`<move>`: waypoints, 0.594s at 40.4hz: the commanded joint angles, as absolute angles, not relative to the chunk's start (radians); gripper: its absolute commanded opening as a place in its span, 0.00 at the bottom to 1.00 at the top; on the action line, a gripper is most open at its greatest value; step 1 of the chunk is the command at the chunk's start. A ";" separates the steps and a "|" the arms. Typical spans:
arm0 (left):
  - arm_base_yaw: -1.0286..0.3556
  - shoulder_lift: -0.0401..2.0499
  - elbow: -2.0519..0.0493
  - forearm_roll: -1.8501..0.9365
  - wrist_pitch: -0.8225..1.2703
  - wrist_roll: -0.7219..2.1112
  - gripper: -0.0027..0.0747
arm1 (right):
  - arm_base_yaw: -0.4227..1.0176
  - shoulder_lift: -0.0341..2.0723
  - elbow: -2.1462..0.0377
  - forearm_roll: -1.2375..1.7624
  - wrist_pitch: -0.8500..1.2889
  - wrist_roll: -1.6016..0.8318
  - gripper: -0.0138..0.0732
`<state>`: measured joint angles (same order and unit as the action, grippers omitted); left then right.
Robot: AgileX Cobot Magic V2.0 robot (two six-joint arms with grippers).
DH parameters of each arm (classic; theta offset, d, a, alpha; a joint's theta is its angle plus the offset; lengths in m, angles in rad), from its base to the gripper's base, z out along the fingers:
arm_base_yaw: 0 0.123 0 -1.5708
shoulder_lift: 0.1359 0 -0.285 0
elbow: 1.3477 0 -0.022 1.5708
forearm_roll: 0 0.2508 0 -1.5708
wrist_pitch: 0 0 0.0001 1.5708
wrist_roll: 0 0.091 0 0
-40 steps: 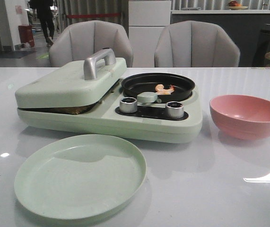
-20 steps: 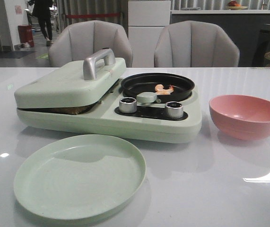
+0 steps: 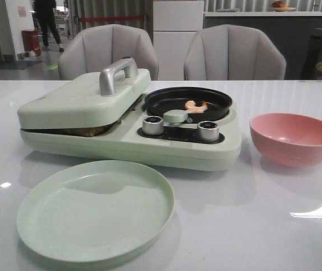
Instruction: Make breakfast with bread and shrimp
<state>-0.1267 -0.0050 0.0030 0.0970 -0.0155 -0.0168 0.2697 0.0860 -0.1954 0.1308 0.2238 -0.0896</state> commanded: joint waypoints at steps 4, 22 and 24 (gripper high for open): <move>-0.134 -0.028 0.035 0.088 -0.098 -0.017 0.08 | 0.268 0.095 -0.223 0.132 0.137 -0.099 0.12; -0.134 -0.028 0.035 0.088 -0.098 -0.017 0.08 | 0.268 0.095 -0.223 0.125 0.137 -0.099 0.12; -0.134 -0.028 0.035 0.088 -0.098 -0.017 0.08 | 0.267 0.095 -0.223 0.104 0.137 -0.099 0.12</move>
<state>-0.1267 -0.0050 0.0030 0.0970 -0.0155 -0.0168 0.2697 0.0860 -0.1954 0.1264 0.2238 -0.0896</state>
